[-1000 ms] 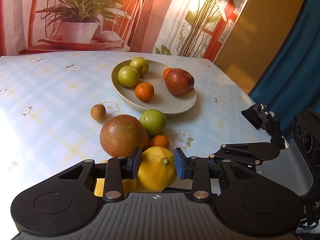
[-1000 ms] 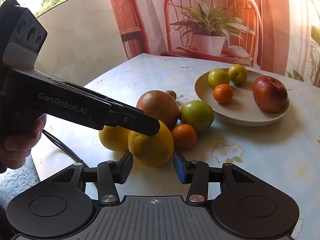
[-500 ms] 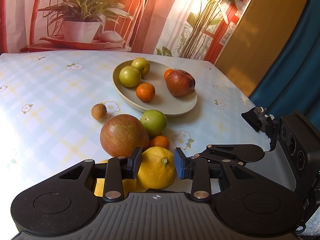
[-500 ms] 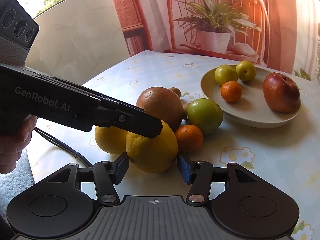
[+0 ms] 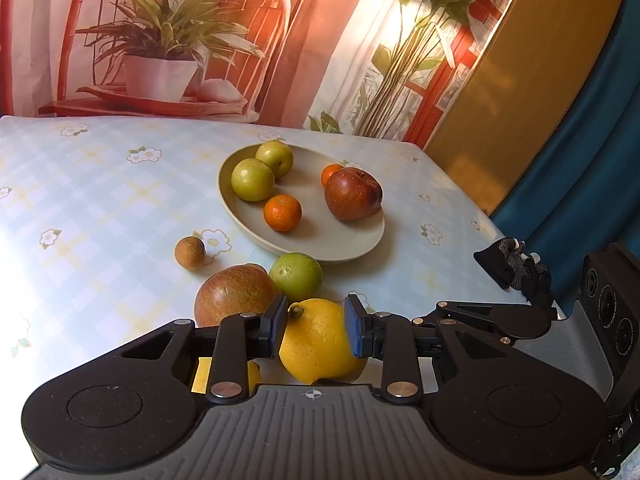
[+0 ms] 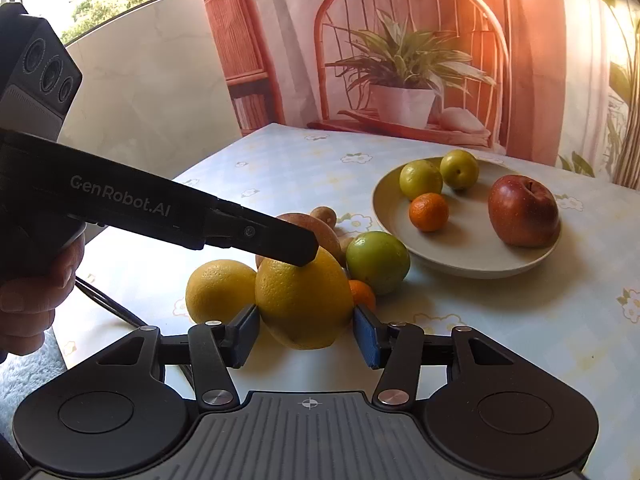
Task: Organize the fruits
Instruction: 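Lift the yellow lemon with the left gripper, then carry the lemon onto the plate and open the left gripper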
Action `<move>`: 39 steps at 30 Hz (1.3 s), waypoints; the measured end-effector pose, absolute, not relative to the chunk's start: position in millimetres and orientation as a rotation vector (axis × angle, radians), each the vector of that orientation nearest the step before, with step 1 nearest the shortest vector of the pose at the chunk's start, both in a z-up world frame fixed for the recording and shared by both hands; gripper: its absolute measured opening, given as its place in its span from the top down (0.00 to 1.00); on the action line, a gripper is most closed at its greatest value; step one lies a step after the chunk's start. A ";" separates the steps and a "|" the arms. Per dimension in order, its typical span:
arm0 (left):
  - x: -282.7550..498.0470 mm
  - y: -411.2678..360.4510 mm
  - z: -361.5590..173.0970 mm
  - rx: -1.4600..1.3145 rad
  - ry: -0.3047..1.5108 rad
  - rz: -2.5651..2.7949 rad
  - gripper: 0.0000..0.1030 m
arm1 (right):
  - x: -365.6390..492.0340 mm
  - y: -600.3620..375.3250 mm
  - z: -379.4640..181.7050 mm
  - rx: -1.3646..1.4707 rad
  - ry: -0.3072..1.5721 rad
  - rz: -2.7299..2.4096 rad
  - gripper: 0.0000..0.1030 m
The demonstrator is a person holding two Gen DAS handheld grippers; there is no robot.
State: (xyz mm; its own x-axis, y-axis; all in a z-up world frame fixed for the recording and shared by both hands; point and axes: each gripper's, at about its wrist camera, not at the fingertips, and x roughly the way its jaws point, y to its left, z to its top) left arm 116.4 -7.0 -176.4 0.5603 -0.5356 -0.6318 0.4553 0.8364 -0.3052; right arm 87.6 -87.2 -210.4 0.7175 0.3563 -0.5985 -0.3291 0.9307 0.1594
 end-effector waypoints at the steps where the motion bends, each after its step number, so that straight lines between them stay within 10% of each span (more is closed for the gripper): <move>1: 118.1 -6.4 -177.5 -0.120 0.787 -0.590 0.68 | 88.3 -88.9 -210.9 0.048 0.670 0.379 0.54; 39: 172.7 -55.0 -118.8 -0.148 0.686 -0.654 0.65 | 131.0 -139.7 -157.7 0.003 0.503 0.319 0.54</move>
